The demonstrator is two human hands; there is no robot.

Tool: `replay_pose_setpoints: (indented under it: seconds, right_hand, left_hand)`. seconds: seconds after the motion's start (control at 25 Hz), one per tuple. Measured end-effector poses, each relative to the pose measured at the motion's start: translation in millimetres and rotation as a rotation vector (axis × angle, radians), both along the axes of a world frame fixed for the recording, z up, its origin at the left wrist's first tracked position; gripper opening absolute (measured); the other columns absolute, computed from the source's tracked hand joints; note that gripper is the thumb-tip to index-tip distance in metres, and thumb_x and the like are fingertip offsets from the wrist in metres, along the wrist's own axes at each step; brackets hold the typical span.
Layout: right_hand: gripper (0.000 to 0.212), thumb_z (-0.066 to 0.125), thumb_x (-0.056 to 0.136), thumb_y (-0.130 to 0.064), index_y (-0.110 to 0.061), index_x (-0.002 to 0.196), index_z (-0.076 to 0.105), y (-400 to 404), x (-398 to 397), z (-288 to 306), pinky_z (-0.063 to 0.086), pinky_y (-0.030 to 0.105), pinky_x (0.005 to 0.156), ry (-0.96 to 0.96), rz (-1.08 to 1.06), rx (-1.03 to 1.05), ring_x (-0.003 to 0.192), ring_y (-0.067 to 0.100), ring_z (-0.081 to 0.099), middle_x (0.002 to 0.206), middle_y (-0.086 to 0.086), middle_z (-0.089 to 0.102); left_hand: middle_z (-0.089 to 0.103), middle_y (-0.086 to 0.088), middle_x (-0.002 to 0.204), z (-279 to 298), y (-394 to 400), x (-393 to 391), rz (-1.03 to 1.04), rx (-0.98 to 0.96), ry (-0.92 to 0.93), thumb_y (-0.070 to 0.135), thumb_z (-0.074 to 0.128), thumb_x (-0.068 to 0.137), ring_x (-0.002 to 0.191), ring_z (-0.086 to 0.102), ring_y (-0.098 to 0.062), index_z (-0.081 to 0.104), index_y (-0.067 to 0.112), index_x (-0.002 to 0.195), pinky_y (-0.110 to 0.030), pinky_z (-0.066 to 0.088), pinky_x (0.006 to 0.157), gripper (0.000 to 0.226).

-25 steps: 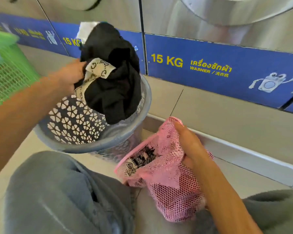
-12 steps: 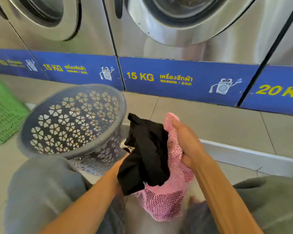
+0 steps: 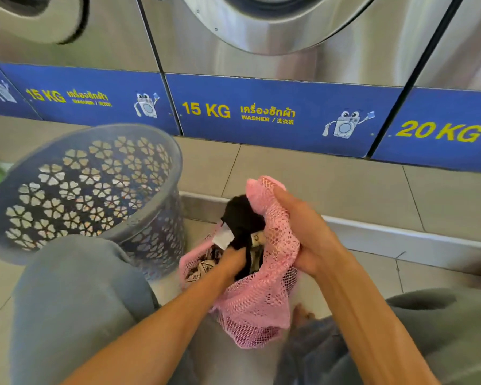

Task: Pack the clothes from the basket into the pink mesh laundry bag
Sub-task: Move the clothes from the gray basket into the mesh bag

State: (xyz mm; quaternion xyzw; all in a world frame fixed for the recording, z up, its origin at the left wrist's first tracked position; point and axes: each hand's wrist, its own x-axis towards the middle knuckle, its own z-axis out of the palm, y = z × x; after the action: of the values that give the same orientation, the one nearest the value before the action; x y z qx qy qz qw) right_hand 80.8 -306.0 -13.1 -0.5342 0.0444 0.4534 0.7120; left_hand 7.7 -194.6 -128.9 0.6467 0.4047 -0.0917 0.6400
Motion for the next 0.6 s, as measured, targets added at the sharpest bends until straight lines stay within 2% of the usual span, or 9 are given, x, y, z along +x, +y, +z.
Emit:
replay_pose_setpoints:
  seconds: [0.04, 0.12, 0.16, 0.24, 0.36, 0.4, 0.48, 0.52, 0.6]
  right_hand:
    - [0.046, 0.056, 0.098, -0.042, -0.008, 0.127, 0.066, -1.0, 3.9, 0.6, 0.059, 0.032, 0.066, -0.026, -0.033, -0.005, 0.077, 0.025, 0.076, 0.102, 0.016, 0.077]
    - [0.046, 0.054, 0.100, -0.040, -0.007, 0.130, 0.063, -7.3, 18.4, 1.2, 0.060, 0.040, 0.081, -0.056, -0.110, -0.035, 0.091, 0.028, 0.077, 0.107, 0.015, 0.078]
    - [0.046, 0.054, 0.100, -0.039, -0.007, 0.131, 0.062, -9.9, 23.3, -1.2, 0.059, 0.043, 0.086, -0.064, -0.136, -0.047, 0.093, 0.029, 0.076, 0.107, 0.014, 0.078]
    - [0.043, 0.055, 0.100, -0.037, -0.007, 0.130, 0.062, -10.6, 23.6, -6.4, 0.059, 0.044, 0.085, -0.071, -0.147, -0.071, 0.089, 0.029, 0.077, 0.101, 0.012, 0.079]
    - [0.038, 0.055, 0.101, -0.034, -0.007, 0.127, 0.063, -14.8, 24.9, 0.3, 0.060, 0.039, 0.072, -0.125, -0.169, -0.118, 0.077, 0.026, 0.078, 0.089, 0.009, 0.080]
    - [0.037, 0.056, 0.101, -0.034, -0.008, 0.127, 0.062, -16.4, 26.0, 4.7, 0.060, 0.038, 0.068, -0.123, -0.183, -0.111, 0.075, 0.025, 0.078, 0.089, 0.009, 0.080]
    - [0.040, 0.056, 0.100, -0.036, -0.009, 0.130, 0.061, -20.7, 30.0, 9.1, 0.060, 0.035, 0.061, -0.124, -0.232, -0.112, 0.074, 0.023, 0.078, 0.096, 0.010, 0.080]
    - [0.043, 0.056, 0.100, -0.037, -0.011, 0.133, 0.060, -23.7, 31.7, 9.9, 0.059, 0.035, 0.059, -0.128, -0.248, -0.107, 0.075, 0.023, 0.078, 0.102, 0.010, 0.079]
    - [0.046, 0.058, 0.098, -0.039, -0.012, 0.135, 0.059, -29.5, 35.7, 11.7, 0.059, 0.034, 0.059, -0.145, -0.273, -0.104, 0.079, 0.024, 0.077, 0.109, 0.010, 0.076]
  left_hand:
    - [0.067, -0.006, 0.100, 0.0, -6.3, -3.9, -0.112, 0.014, 0.040, 0.020, 0.054, 0.100, 0.086, 0.062, -0.019, 0.063, 0.013, 0.109, -0.019, 0.054, 0.073, 0.015]
    - [0.065, -0.004, 0.120, -2.8, -3.0, -15.3, -0.419, -0.015, 0.125, 0.020, 0.061, 0.096, 0.105, 0.062, -0.022, 0.062, 0.013, 0.119, -0.029, 0.051, 0.093, 0.024]
    - [0.061, 0.000, 0.121, -4.2, -1.0, -15.9, -0.490, 0.017, 0.174, 0.021, 0.060, 0.097, 0.108, 0.058, -0.021, 0.059, 0.014, 0.125, -0.029, 0.047, 0.097, 0.029]
    - [0.055, 0.001, 0.119, -1.6, 1.9, -12.7, -0.659, 0.135, 0.290, 0.027, 0.048, 0.102, 0.110, 0.053, -0.020, 0.053, 0.017, 0.130, -0.031, 0.044, 0.099, 0.030]
    - [0.054, -0.002, 0.128, 9.7, 3.5, -13.0, -0.897, 0.314, 0.387, 0.036, 0.040, 0.104, 0.099, 0.053, -0.017, 0.043, 0.013, 0.143, -0.030, 0.047, 0.088, 0.045]
    - [0.053, -0.003, 0.133, 2.4, 8.2, -12.5, -0.908, 0.327, 0.363, 0.042, 0.043, 0.102, 0.103, 0.056, -0.018, 0.037, 0.015, 0.149, -0.029, 0.047, 0.089, 0.054]
    - [0.049, -0.008, 0.144, 8.1, 13.1, -13.5, -0.836, 0.368, 0.344, 0.057, 0.050, 0.094, 0.126, 0.052, -0.027, 0.025, 0.018, 0.155, -0.035, 0.043, 0.101, 0.076]
    - [0.052, -0.008, 0.142, 16.0, 15.8, -12.9, -0.823, 0.409, 0.353, 0.062, 0.051, 0.090, 0.126, 0.052, -0.028, 0.029, 0.019, 0.154, -0.036, 0.043, 0.103, 0.080]
    - [0.062, -0.001, 0.121, 27.7, 23.8, -11.2, -0.852, 0.461, 0.376, 0.062, 0.051, 0.090, 0.103, 0.061, -0.021, 0.052, 0.018, 0.137, -0.030, 0.052, 0.081, 0.064]
